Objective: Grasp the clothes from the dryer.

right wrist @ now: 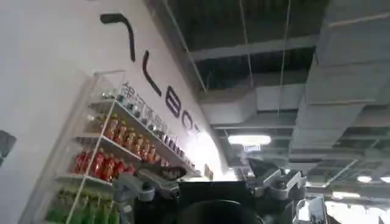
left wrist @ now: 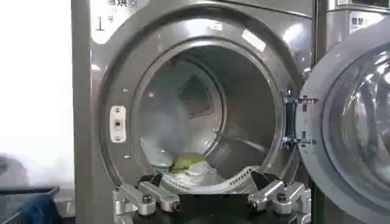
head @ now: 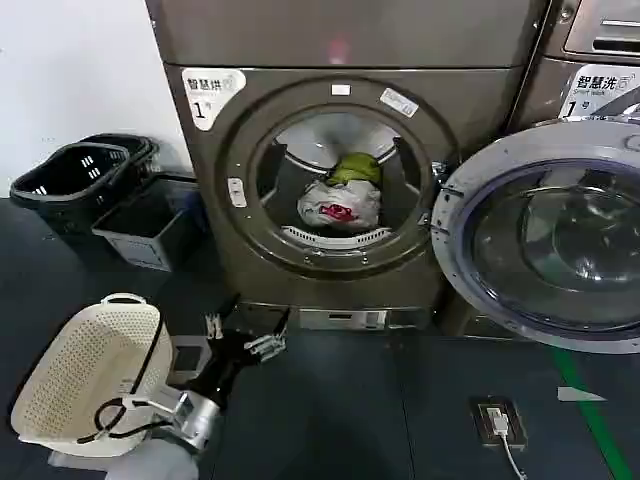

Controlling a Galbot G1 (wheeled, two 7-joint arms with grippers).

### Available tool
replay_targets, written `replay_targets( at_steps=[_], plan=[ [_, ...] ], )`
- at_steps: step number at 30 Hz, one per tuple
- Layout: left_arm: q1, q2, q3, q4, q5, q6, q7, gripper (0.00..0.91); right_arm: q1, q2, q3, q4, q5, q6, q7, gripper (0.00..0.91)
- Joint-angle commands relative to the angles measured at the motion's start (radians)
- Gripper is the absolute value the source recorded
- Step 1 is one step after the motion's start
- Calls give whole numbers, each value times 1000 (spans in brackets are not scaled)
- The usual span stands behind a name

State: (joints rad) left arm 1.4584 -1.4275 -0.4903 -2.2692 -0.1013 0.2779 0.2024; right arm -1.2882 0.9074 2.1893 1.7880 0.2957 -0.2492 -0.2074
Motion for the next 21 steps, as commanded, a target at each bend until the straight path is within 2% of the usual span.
replay_targets(
  at_steps=[1,6,21],
  plan=[
    [1,-3,1,2,-1,4,-7,907,-1,2,-7,0,52,39,10,907],
    [11,-2,21,-3,22,1,4,907,4,1,-17,-11,69,73,24,907],
    [7,-2,30,9,68,-30,5,907,4,7,-22,-10,58,72,22,907]
  ],
)
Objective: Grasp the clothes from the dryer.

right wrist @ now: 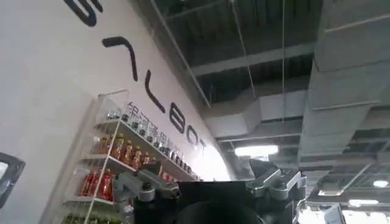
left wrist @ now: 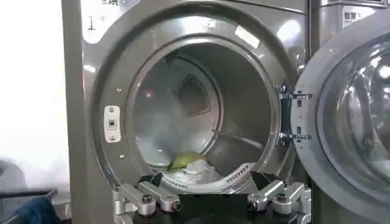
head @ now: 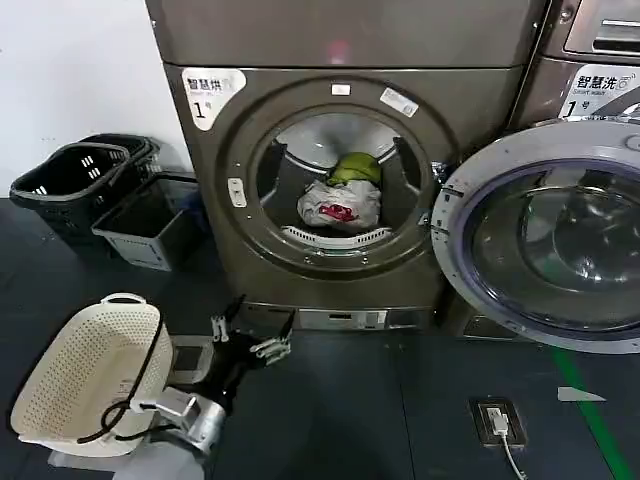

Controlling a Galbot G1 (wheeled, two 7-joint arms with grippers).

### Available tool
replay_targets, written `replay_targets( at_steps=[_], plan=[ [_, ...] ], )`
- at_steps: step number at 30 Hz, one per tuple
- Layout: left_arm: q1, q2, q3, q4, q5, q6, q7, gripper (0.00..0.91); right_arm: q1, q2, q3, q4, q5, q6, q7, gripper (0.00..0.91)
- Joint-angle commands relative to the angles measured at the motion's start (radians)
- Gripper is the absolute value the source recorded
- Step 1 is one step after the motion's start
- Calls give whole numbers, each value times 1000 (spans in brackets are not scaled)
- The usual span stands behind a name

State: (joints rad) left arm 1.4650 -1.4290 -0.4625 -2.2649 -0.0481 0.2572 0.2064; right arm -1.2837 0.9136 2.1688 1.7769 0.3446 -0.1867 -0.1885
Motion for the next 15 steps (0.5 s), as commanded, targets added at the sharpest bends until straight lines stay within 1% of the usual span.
replay_targets(
  at_steps=[1,15],
  plan=[
    [1,0,3,5,15,-9,0,907,-1,1,-1,2,9,8,3,907],
    [1,3,-2,-7,11,0,-8,907,0,9,0,8,-9,-1,-3,907]
  ],
)
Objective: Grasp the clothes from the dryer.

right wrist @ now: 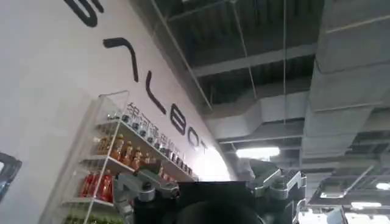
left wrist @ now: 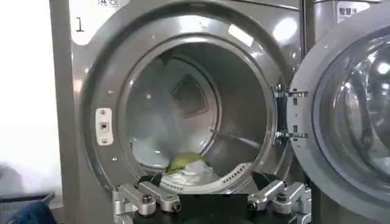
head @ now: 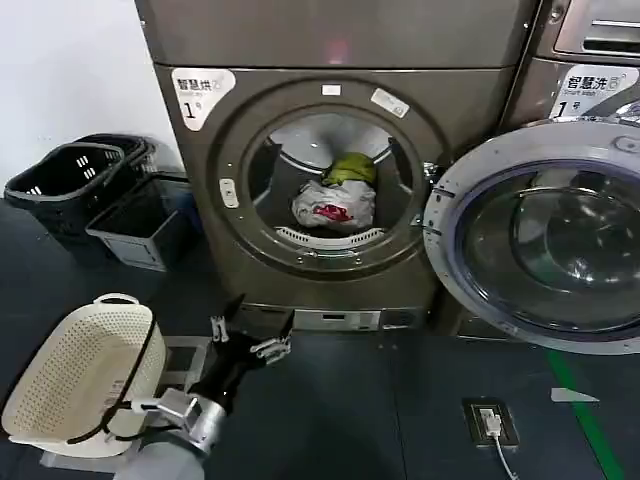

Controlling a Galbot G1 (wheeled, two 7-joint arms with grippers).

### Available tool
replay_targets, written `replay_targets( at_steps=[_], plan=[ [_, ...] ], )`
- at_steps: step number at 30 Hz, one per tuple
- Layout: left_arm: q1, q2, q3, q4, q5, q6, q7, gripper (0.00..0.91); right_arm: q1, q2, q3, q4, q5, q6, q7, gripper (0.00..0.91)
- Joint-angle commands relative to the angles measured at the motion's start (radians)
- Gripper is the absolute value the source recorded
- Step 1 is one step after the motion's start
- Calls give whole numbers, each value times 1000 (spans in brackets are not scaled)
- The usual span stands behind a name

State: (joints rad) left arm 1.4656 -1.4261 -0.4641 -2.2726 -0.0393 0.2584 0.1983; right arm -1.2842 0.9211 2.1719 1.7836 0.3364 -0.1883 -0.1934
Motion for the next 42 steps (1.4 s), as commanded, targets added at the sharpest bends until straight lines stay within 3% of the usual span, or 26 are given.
replay_targets(
  at_steps=[1,42],
  plan=[
    [0,0,0,0,2,-1,0,907,0,1,-1,2,0,1,1,907],
    [0,-8,4,-10,-22,3,-4,907,-4,-2,24,-5,-3,-19,-17,907]
  ],
)
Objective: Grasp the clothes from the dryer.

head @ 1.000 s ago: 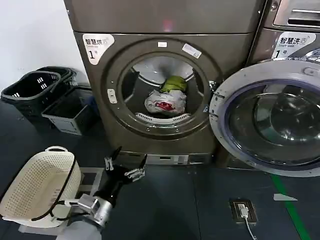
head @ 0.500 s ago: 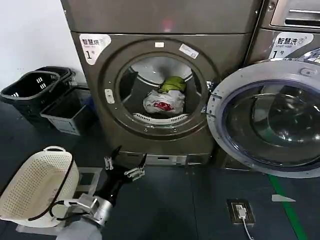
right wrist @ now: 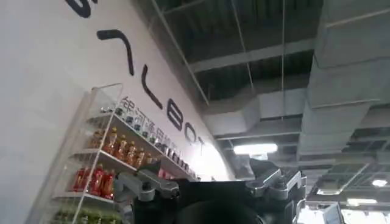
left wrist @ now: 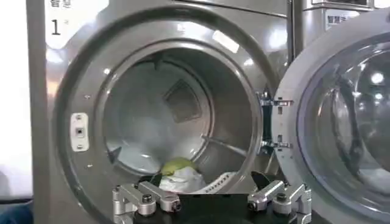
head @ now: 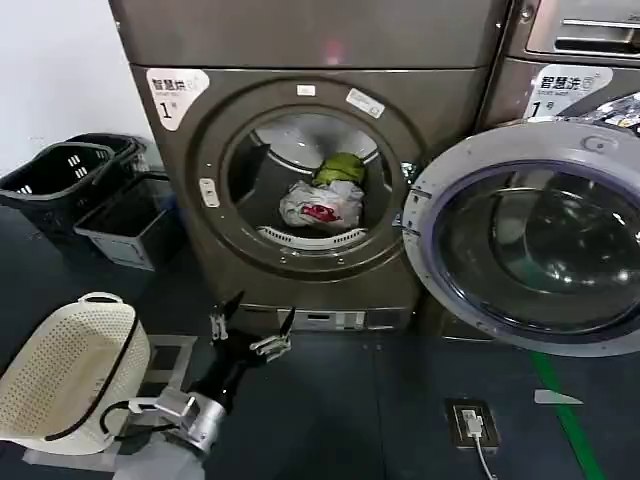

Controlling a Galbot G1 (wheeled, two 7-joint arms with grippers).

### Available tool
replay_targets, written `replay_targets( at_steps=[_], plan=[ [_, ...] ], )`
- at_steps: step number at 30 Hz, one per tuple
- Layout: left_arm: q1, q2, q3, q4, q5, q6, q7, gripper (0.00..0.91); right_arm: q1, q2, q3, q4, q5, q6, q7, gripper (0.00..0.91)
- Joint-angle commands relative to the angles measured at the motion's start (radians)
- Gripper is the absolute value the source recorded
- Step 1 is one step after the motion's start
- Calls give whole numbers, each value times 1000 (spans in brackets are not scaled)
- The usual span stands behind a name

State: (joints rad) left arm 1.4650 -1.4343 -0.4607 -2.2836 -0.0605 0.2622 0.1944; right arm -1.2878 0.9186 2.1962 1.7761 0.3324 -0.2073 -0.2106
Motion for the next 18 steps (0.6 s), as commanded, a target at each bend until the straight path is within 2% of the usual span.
replay_targets(
  at_steps=[1,18],
  plan=[
    [0,0,0,2,-1,0,0,907,0,1,0,2,1,0,0,907],
    [-1,-2,0,8,-6,1,-1,907,1,-2,1,9,1,-3,-8,907]
  ],
)
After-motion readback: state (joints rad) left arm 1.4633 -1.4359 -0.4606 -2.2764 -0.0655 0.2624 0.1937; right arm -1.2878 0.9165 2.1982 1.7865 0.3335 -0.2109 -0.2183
